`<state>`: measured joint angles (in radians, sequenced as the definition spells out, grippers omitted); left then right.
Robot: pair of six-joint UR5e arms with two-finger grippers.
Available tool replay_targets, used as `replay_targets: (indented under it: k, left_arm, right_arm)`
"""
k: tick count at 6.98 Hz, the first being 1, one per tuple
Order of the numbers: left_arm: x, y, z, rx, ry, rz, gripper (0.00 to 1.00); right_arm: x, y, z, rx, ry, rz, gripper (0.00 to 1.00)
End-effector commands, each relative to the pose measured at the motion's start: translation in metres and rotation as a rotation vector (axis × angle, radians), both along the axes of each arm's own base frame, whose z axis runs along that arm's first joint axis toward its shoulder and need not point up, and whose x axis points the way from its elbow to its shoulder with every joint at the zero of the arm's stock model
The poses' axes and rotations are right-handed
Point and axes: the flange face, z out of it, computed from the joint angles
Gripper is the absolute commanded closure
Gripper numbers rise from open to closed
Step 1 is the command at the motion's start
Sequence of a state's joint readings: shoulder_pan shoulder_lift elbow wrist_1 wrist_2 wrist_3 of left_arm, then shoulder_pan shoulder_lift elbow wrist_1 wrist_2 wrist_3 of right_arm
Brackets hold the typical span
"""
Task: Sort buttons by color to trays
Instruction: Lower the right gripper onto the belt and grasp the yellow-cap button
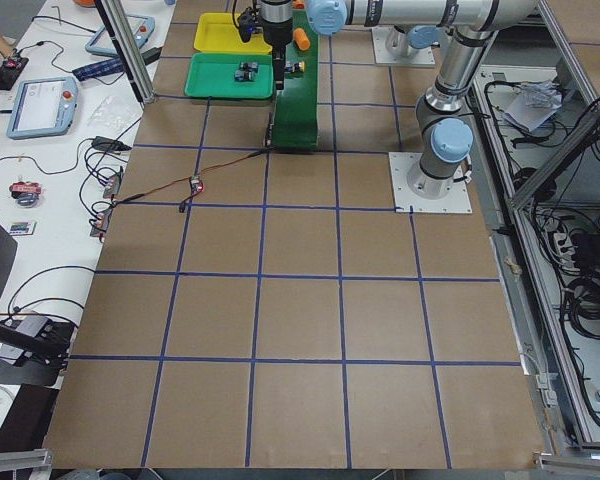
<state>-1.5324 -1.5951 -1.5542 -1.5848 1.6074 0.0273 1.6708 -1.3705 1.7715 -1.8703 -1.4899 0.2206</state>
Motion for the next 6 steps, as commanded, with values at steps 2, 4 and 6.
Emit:
replay_targets:
  k: [2, 4, 6]
  left_arm:
    - [-0.001, 0.001, -0.001, 0.003, -0.002, 0.000, 0.00]
    - [-0.001, 0.001, 0.000, 0.001, -0.002, 0.000, 0.00]
    - [0.000, 0.001, 0.001, 0.000, -0.003, 0.000, 0.00]
  right_arm:
    - [0.012, -0.013, -0.041, 0.052, -0.081, 0.009, 0.00]
    - [0.015, -0.008, -0.060, 0.090, -0.069, 0.014, 0.00]
    - [0.014, 0.000, -0.072, 0.118, -0.064, 0.012, 0.29]
